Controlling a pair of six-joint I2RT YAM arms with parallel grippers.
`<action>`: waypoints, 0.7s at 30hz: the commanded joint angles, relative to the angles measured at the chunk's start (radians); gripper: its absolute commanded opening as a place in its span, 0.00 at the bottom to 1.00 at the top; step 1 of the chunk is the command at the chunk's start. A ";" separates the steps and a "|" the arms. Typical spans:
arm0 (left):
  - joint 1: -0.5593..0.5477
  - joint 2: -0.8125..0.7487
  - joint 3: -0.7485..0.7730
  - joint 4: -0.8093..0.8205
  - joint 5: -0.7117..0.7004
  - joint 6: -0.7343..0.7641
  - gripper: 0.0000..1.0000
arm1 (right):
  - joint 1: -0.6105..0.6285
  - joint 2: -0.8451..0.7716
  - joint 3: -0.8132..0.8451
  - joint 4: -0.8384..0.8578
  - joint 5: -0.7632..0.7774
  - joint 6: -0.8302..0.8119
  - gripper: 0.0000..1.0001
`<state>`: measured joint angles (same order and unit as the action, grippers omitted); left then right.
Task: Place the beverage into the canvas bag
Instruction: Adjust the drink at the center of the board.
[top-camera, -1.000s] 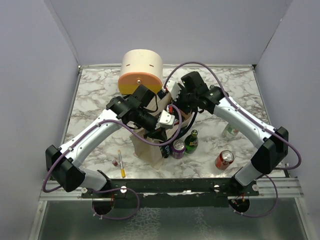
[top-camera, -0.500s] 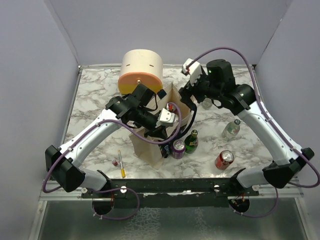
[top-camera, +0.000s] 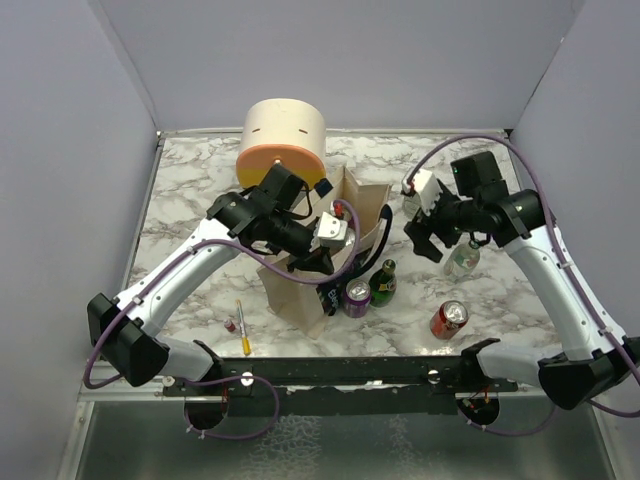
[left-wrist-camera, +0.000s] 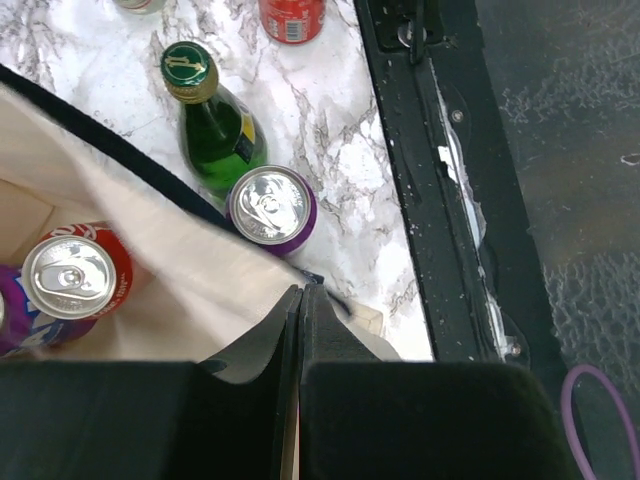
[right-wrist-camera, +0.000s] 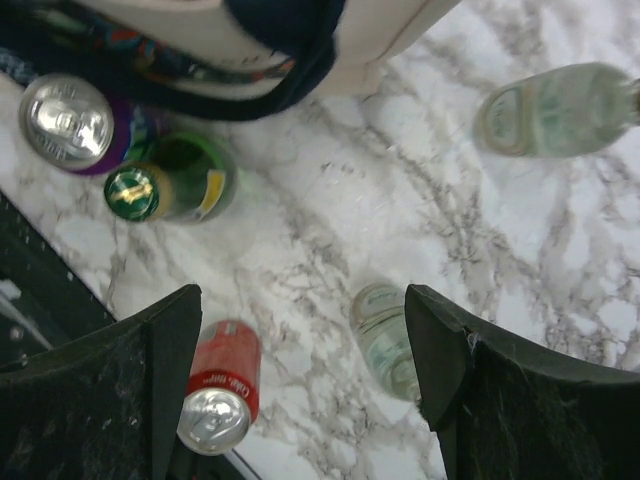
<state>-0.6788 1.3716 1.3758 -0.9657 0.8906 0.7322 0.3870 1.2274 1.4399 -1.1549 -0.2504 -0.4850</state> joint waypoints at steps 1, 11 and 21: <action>0.019 -0.030 -0.015 0.032 -0.009 -0.029 0.00 | 0.001 -0.063 -0.066 -0.152 -0.092 -0.172 0.81; 0.030 -0.030 -0.017 0.048 -0.011 -0.040 0.00 | 0.000 -0.080 -0.237 -0.256 -0.026 -0.321 0.85; 0.042 -0.019 -0.017 0.064 -0.013 -0.063 0.00 | 0.001 -0.087 -0.368 -0.256 -0.026 -0.308 0.86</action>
<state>-0.6449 1.3651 1.3643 -0.9230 0.8799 0.6861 0.3870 1.1721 1.1309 -1.3926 -0.3004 -0.7723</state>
